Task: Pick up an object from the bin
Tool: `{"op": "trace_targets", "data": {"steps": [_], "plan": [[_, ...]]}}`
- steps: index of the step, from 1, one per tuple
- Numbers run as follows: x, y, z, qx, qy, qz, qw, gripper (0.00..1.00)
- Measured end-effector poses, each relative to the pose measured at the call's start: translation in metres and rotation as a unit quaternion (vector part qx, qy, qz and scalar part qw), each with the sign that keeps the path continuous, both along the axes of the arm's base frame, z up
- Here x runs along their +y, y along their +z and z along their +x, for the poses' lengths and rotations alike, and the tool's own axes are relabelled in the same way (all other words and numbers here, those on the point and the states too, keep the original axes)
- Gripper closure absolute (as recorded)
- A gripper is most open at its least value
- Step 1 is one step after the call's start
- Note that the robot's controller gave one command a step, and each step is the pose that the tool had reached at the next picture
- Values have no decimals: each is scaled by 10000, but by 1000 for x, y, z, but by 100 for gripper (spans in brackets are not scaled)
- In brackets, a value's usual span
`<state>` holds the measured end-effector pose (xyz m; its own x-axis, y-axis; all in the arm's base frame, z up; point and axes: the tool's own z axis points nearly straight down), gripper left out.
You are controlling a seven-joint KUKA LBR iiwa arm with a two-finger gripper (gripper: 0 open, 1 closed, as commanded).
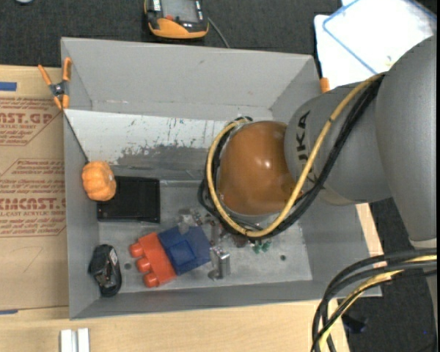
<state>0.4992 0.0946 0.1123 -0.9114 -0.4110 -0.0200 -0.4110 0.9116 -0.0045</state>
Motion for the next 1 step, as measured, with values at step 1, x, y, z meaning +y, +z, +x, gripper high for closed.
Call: {"op": "trace_targets", "data": {"steps": [1], "plan": [[15, -43, -7, 23, -366, 17, 9993, 0]]}}
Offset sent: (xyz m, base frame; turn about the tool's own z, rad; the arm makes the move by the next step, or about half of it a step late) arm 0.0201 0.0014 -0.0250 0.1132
